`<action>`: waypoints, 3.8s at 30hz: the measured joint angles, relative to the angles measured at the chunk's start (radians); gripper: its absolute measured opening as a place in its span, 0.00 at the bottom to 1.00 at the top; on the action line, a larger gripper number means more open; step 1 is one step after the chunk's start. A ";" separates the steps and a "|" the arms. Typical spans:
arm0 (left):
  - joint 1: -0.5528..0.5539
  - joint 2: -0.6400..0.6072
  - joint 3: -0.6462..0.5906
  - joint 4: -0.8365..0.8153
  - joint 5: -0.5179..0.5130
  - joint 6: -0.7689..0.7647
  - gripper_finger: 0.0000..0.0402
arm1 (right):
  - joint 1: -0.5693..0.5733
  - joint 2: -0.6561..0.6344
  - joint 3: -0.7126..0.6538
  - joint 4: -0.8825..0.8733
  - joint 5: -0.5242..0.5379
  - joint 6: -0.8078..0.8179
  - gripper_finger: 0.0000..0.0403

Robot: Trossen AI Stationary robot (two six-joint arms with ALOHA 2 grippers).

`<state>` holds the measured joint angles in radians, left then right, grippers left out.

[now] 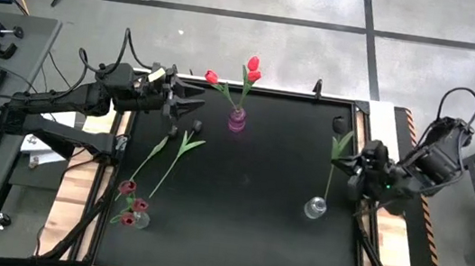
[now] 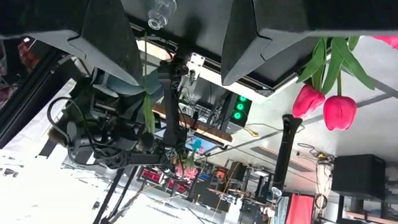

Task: Sort flowers into vase by color
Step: Put the right black tulip into the right transparent vase

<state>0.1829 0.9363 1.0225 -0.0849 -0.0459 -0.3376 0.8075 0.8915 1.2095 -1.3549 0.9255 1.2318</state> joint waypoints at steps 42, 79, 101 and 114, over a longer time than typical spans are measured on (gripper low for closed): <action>0.000 0.000 0.000 0.045 -0.044 -0.080 0.51 | 0.472 -0.231 -0.295 0.042 0.337 -0.027 0.00; 0.000 0.003 0.000 0.044 -0.045 -0.069 0.51 | 0.461 -0.239 -0.485 0.202 0.190 0.314 0.33; 0.000 0.005 0.000 0.044 -0.004 -0.026 0.51 | 0.450 -0.267 -0.484 0.644 -0.005 0.524 0.65; 0.006 0.019 0.000 -0.251 0.092 -0.258 0.51 | 0.235 -0.183 -0.484 1.604 0.090 -0.451 0.65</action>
<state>0.1894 0.9554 1.0225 -0.3359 0.0466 -0.5960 1.0421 0.7084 0.7254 0.2495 1.0152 0.7807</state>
